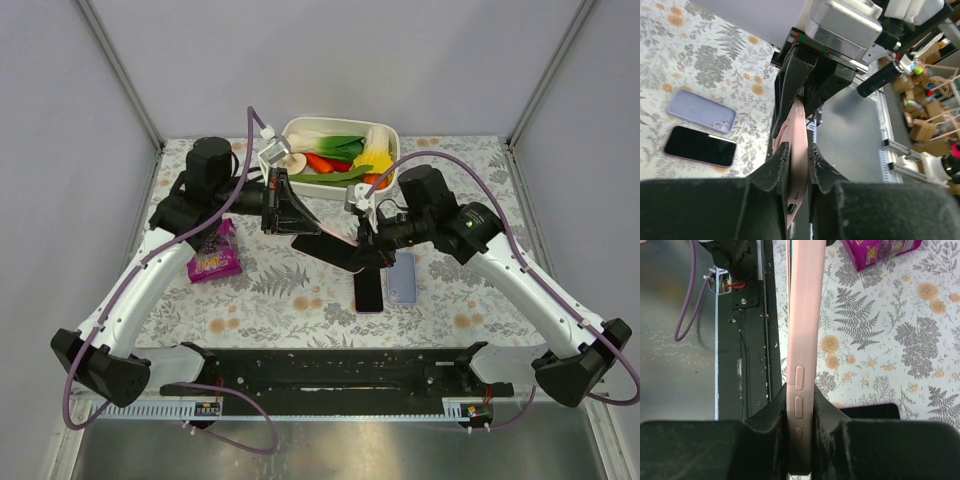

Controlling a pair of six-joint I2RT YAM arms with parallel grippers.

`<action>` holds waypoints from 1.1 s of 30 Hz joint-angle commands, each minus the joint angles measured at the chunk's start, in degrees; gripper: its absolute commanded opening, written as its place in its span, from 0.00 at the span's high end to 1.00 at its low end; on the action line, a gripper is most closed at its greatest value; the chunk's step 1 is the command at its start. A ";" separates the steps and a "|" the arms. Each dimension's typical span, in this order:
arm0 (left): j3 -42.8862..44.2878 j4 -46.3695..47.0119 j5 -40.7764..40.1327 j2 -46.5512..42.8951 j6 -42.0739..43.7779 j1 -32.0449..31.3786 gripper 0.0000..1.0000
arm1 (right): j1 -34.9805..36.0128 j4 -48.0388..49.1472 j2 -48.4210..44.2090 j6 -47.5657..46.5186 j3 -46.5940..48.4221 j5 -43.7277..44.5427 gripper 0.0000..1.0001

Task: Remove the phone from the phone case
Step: Remove the phone case from the phone.

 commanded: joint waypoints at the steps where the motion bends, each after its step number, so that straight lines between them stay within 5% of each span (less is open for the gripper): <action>1: -6.16 11.86 -3.84 -1.08 -19.48 0.11 1.00 | 2.87 5.04 -2.22 -5.40 0.74 6.10 1.00; 15: -15.49 20.15 -11.05 1.03 -37.35 3.37 1.00 | 6.83 2.50 -1.70 -11.56 3.63 13.75 1.00; 33: -12.51 2.75 -28.45 0.32 -24.71 2.93 1.00 | 8.15 0.74 -0.82 -12.01 7.33 14.72 1.00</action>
